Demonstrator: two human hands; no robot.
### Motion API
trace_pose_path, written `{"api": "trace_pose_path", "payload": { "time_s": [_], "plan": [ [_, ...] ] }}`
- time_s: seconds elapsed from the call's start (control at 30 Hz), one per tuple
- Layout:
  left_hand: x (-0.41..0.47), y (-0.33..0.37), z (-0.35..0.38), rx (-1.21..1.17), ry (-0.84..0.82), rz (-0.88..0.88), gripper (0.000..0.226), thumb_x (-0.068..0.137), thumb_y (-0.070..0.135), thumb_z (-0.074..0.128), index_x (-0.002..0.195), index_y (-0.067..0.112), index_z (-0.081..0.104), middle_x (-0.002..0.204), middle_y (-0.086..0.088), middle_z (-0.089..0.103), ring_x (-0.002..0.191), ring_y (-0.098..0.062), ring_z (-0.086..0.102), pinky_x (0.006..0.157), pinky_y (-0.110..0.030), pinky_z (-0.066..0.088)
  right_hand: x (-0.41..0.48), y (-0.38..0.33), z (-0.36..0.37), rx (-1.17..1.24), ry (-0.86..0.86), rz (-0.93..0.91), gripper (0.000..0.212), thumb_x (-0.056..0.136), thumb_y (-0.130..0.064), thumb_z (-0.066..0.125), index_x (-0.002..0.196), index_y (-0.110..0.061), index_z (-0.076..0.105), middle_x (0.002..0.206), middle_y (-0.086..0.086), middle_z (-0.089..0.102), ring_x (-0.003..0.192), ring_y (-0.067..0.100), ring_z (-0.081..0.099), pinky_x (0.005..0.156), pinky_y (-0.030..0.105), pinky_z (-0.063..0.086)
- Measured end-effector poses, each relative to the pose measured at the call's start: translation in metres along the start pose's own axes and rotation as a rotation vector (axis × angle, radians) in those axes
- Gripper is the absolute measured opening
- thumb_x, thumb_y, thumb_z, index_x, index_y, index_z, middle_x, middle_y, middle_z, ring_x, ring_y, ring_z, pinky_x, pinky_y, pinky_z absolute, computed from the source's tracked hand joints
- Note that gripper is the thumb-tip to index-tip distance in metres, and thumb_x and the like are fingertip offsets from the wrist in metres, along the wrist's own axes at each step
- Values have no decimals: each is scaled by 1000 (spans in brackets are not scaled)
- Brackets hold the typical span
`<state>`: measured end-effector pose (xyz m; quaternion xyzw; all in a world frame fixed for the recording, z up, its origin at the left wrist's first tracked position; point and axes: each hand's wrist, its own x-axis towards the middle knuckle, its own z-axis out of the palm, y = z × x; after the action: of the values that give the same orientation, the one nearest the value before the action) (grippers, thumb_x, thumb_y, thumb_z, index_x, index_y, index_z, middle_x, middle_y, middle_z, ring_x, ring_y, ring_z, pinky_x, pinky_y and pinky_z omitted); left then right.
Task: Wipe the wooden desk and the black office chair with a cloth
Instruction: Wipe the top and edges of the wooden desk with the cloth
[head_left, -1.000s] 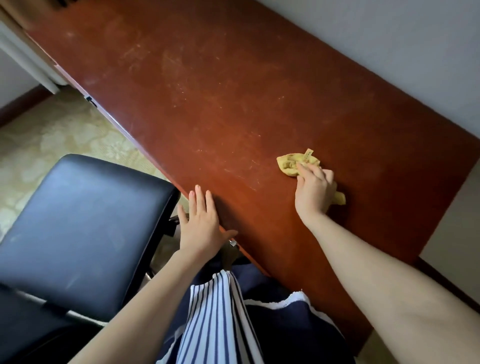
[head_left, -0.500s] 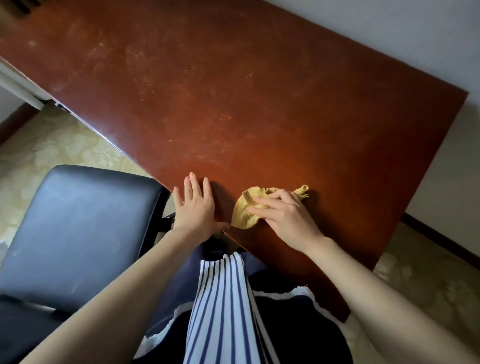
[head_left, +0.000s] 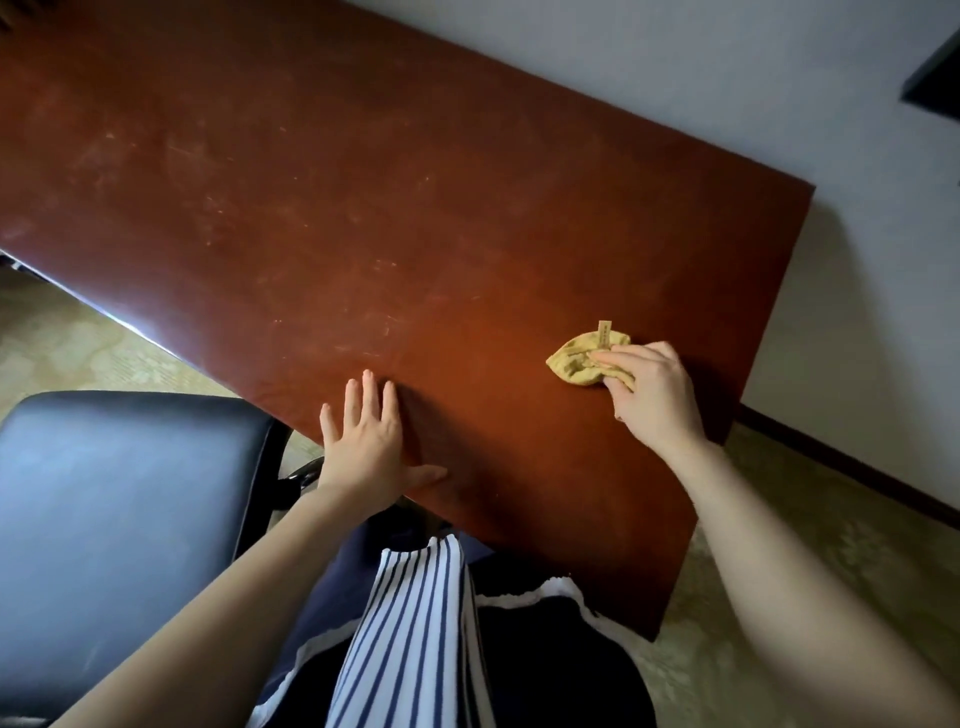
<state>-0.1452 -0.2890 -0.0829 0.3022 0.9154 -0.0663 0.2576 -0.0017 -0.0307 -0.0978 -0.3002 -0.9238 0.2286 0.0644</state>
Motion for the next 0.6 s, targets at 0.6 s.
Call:
{"api": "trace_pose_path", "payload": {
  "time_s": [0.6],
  "plan": [
    [0, -19, 13, -113, 86, 65, 106, 74, 72, 54, 151, 18, 6, 157, -10, -19, 142, -33, -21, 115, -51, -1, 6, -41, -16, 38, -138, 575, 41, 79, -46, 70, 104, -14, 64, 105, 6, 65, 98, 27, 59, 77, 39, 53]
  ]
}}
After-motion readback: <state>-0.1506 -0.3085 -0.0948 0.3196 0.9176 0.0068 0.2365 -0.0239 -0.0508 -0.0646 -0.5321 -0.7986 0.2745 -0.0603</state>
